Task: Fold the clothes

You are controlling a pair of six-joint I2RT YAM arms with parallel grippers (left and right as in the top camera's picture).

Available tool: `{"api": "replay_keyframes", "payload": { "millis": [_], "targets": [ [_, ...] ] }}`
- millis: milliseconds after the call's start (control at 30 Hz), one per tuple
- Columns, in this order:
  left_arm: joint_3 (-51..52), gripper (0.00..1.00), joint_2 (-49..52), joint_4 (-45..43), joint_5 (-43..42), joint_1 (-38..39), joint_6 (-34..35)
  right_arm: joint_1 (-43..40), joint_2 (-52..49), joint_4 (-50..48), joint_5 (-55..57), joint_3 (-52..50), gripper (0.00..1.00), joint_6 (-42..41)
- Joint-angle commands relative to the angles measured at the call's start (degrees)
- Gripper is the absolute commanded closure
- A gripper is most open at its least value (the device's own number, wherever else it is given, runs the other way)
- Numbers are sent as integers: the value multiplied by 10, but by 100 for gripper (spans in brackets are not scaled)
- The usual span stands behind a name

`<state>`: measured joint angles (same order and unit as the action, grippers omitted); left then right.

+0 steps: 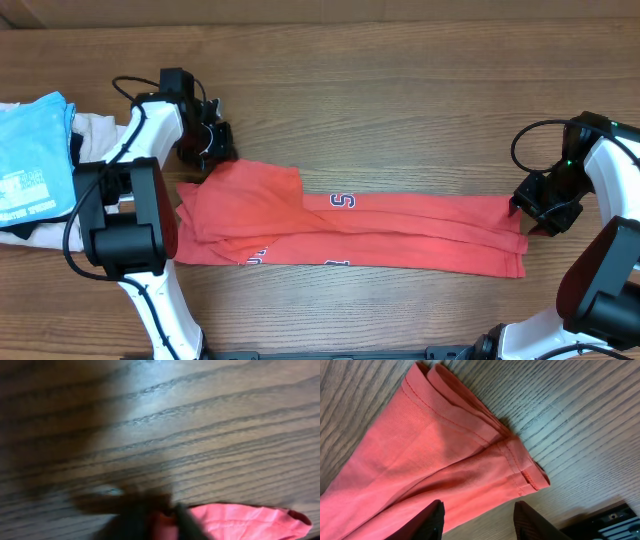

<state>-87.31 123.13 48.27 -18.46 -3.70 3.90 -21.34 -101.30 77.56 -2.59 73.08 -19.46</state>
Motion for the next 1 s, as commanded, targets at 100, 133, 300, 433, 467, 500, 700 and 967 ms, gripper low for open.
{"api": "replay_keyframes", "payload": {
  "millis": [100, 133, 300, 433, 467, 500, 700, 967],
  "targets": [
    [-59, 96, -13, 33, -77, 5, -1, -2, 16, -1, -1, 11, 51, 2],
    [-78, 96, -23, 53, -106, 5, -6, -2, 16, -1, -1, 11, 51, 2],
    [-136, 96, -90, 191, -228, 14, -53, -2, 16, -1, -1, 11, 51, 2],
    [-136, 96, -116, 305, -117, 35, -53, -2, 16, -3, 0, 11, 51, 4],
    [-136, 96, -116, 332, -93, 40, -53, -2, 16, -3, 0, 11, 52, 4],
    [-134, 96, -116, 357, -78, 45, -53, -2, 16, -3, 0, 11, 51, 4],
    [-124, 96, -115, 440, -120, 63, -155, -2, 16, -3, -1, 11, 51, 4],
    [-124, 96, -115, 471, -144, 75, -241, -2, 16, -1, -1, 11, 51, 4]
  ]
}}
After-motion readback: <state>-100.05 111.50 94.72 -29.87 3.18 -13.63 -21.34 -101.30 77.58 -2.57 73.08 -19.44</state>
